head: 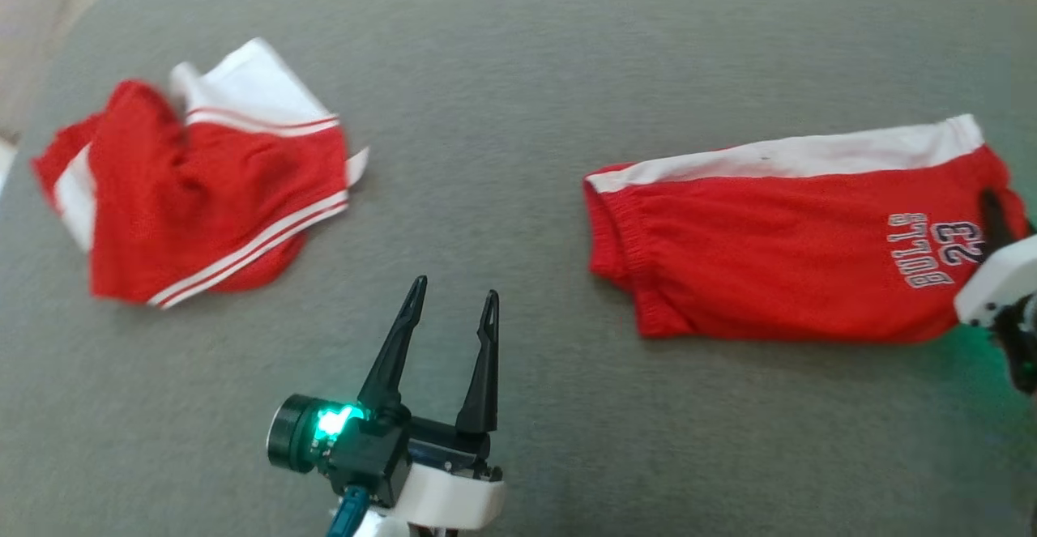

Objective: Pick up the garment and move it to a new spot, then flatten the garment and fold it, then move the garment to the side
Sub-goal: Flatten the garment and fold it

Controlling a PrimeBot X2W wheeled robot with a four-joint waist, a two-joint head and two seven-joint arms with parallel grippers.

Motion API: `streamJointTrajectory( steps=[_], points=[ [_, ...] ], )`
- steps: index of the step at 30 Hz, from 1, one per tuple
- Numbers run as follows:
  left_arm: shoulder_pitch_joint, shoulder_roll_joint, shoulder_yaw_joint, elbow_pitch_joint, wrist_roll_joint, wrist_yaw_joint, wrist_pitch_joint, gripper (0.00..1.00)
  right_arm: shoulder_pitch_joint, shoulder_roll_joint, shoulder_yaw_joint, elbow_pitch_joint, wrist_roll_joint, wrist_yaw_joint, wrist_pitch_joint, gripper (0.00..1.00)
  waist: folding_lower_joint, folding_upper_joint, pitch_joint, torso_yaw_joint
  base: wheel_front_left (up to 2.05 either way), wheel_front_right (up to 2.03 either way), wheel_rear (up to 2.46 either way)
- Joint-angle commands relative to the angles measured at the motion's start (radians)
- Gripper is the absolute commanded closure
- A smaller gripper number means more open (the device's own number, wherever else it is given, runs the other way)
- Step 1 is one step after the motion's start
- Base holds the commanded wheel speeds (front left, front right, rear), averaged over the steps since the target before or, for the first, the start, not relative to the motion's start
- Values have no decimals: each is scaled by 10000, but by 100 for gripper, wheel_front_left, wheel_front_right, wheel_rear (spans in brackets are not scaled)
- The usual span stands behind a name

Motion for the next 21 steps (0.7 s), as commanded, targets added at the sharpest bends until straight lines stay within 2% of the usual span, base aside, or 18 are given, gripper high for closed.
streamJointTrajectory(
  steps=[1, 6, 10, 15, 21],
  points=[
    [-157, -63, 182, -260, -100, -4, -79, 0, -140, -467, 99, -97, -80, -9, -205, 100, 0, 0, -276, -665, 0, 0, 0],
    [-152, -63, 151, -169, -87, -51, -80, 0, -185, -925, 298, -66, -416, -9, -461, 100, 0, 0, -423, -1273, 0, 0, 0],
    [-105, -63, 160, -104, -100, -77, -80, 0, -360, -863, 368, -245, -549, -9, -711, 100, 0, 0, -518, -1517, 0, 0, 0],
    [44, -64, 214, 68, -97, -126, -80, 0, -820, -277, 848, -1340, -1198, -9, -1102, 100, 0, 0, -786, -1816, 0, 0, 0],
    [148, -64, 185, 163, -172, -191, -80, 0, -912, 617, 1414, -2784, -1712, -9, -964, 100, 0, 0, -1046, -1691, 0, 0, 0]
  ],
)
